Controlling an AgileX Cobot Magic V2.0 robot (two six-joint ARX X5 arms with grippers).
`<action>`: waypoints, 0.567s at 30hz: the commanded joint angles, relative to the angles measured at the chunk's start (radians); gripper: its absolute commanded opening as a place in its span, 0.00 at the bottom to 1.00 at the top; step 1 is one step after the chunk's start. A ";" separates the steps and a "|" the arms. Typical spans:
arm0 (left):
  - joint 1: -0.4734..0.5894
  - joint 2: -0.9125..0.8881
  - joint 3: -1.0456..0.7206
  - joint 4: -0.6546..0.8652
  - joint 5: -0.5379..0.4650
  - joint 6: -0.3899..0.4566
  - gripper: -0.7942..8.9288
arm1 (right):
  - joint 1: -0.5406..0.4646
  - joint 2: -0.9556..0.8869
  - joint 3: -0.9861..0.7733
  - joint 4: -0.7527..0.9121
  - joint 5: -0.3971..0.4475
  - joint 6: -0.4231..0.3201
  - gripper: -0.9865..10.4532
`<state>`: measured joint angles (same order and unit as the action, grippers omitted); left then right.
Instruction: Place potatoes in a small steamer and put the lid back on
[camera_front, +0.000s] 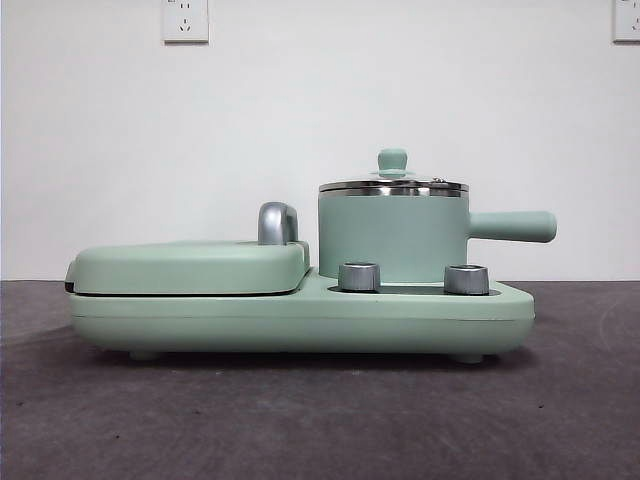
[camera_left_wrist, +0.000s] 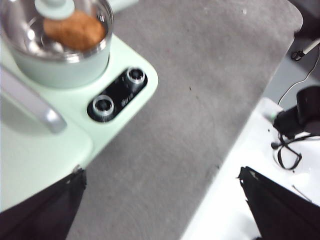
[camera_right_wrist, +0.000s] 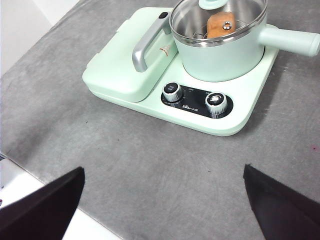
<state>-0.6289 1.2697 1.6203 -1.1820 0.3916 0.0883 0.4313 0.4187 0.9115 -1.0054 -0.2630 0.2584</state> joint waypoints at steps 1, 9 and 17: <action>-0.007 -0.101 -0.127 0.053 0.003 -0.030 0.60 | 0.005 0.005 0.006 0.010 -0.003 -0.011 0.53; -0.006 -0.449 -0.493 0.320 0.001 -0.171 0.59 | 0.005 0.012 0.006 0.011 -0.003 -0.016 0.53; -0.006 -0.629 -0.668 0.362 -0.003 -0.262 0.53 | 0.005 0.018 0.006 0.026 0.002 -0.016 0.53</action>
<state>-0.6289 0.6388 0.9443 -0.8349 0.3904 -0.1513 0.4313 0.4301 0.9115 -0.9936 -0.2619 0.2577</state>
